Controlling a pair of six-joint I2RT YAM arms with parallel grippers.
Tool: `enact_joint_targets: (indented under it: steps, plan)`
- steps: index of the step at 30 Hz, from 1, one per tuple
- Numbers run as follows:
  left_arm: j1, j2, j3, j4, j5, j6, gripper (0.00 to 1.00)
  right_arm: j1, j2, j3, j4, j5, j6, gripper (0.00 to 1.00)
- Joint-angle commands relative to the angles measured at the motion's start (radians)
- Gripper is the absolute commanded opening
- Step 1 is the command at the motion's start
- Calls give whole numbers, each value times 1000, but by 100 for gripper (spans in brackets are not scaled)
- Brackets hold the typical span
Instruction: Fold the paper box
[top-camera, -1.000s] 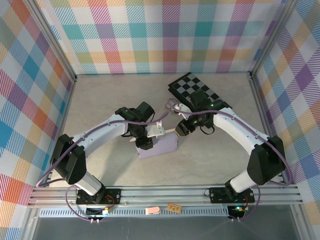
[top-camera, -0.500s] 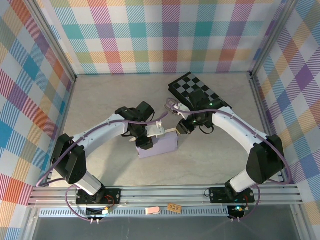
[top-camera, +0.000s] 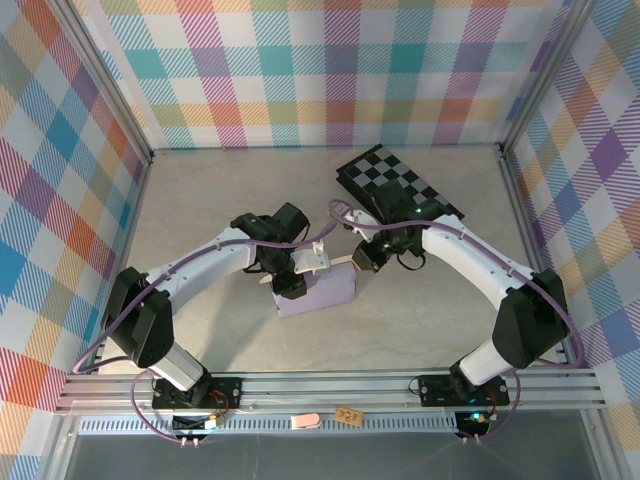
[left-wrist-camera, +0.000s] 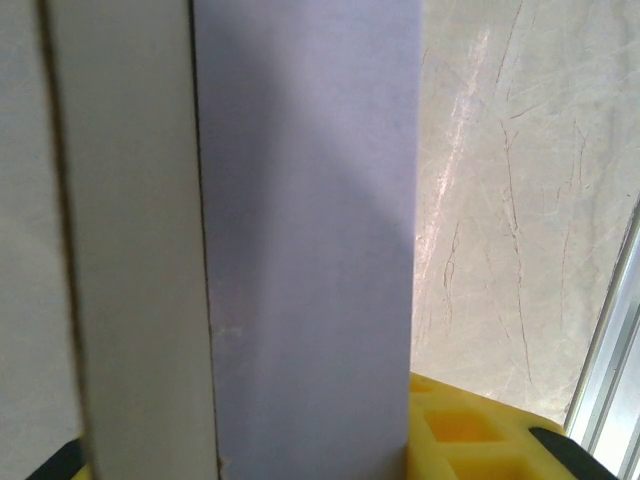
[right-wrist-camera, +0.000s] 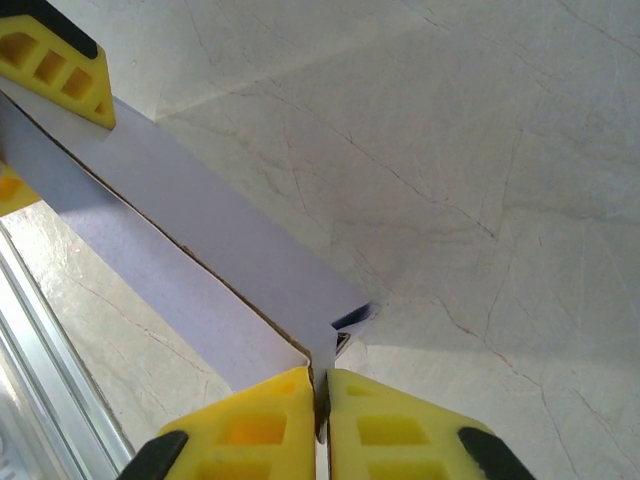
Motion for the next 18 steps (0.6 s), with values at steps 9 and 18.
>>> enact_joint_targets:
  steps: [9, 18]
  plan:
    - [9, 53, 17, 14, -9, -56, 31, 42, -6, 34, -12, 57, 219, 0]
    - [9, 57, 19, 26, -43, -90, 30, 45, -22, 12, 36, 78, 465, 0]
